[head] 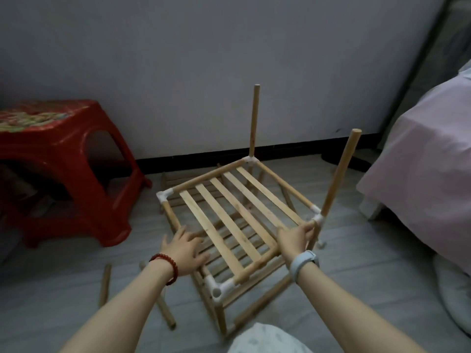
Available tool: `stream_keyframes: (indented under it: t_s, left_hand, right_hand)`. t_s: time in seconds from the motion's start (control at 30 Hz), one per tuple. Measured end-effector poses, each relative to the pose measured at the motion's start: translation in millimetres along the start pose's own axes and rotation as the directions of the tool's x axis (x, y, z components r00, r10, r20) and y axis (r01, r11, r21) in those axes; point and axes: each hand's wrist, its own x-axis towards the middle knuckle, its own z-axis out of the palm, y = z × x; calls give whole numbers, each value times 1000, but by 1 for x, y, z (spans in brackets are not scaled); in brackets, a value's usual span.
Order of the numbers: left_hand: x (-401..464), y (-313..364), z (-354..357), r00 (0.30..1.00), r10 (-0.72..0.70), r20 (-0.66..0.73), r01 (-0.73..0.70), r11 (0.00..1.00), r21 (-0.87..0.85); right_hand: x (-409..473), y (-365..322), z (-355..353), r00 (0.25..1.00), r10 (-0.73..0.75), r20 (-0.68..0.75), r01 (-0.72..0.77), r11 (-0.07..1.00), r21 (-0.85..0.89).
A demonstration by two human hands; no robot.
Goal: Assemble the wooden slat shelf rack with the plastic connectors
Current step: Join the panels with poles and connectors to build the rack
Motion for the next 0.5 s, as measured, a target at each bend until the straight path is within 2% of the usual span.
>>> stream_keyframes:
  t_s: [0.1, 0.17, 0.3, 0.37, 0.43, 0.5]
  left_hand:
    - [-5, 2, 4, 996, 57, 73, -59, 998, 31]
    - [-9, 9, 2, 983, 150, 106, -158, 985, 71]
    - [-12, 8, -2, 961, 276, -15, -272, 954, 130]
    - [-8, 13, 2, 948, 308, -80, -290, 940, 177]
    - [-1, 25, 7, 934, 330, -138, -300, 932, 204]
    - [6, 41, 12, 931, 317, -179, -280, 938, 202]
  right_hand:
    - [-7, 6, 15, 990, -7, 142, 42, 969, -244]
    - [0, 11, 13, 983, -49, 175, 117, 907, -404]
    - [38, 7, -1, 957, -133, 259, 266, 763, -589]
    - [50, -1, -3, 943, -175, 284, 327, 650, -686]
    - [46, -8, 1, 896, -279, 347, 444, 511, -736]
    - [30, -10, 3, 774, -397, 494, 632, 424, -649]
